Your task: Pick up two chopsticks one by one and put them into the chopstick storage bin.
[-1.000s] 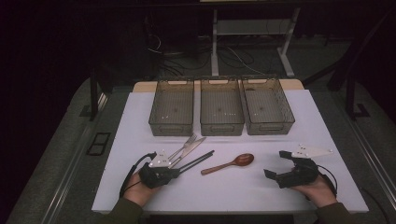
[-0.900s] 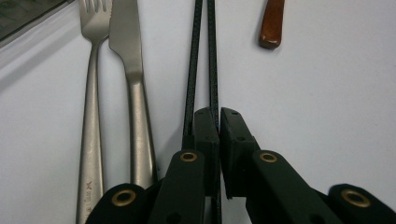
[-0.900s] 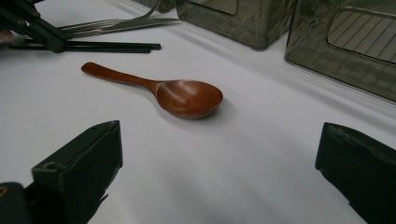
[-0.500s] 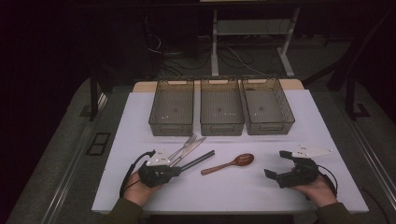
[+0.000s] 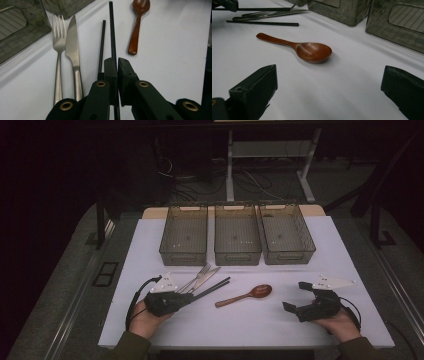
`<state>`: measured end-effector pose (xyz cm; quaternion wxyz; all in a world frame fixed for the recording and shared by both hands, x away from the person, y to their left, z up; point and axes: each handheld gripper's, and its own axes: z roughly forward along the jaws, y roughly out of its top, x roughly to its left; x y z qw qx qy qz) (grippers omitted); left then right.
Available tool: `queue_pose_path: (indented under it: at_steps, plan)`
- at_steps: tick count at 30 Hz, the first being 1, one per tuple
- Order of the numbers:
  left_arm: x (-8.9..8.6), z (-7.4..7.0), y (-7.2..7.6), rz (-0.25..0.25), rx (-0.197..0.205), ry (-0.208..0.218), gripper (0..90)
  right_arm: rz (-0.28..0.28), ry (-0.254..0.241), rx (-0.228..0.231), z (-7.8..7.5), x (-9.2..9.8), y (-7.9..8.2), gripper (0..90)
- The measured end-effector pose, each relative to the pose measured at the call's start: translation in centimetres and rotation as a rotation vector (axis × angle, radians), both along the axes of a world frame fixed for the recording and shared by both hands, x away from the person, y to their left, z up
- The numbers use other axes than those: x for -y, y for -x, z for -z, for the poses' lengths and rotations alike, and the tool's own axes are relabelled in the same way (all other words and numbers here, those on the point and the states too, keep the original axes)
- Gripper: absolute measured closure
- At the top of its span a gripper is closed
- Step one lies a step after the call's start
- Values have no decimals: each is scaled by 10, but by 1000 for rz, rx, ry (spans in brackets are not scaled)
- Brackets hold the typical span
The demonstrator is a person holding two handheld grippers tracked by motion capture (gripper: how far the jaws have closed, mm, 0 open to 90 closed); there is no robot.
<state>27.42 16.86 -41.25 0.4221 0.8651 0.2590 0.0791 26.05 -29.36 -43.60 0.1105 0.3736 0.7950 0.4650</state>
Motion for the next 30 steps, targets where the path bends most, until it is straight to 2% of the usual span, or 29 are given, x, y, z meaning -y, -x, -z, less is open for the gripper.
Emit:
queue_pose_path:
  at_steps: [6, 12, 25, 30]
  plan:
    - [-4, -7, -4, -9, 4, 25, 853, -6, 7, -6, 3, 0, 1, 2]
    - [-5, -13, -8, -6, 15, 29, 853, -2, 5, -9, 4, 1, 1, 2]
    - [-1, -26, -22, -11, 22, 82, 853, 8, -2, -4, 3, 2, 0, 2]
    - [-2, -30, -29, -29, 24, 110, 853, 12, -10, -5, 3, 4, -1, 2]
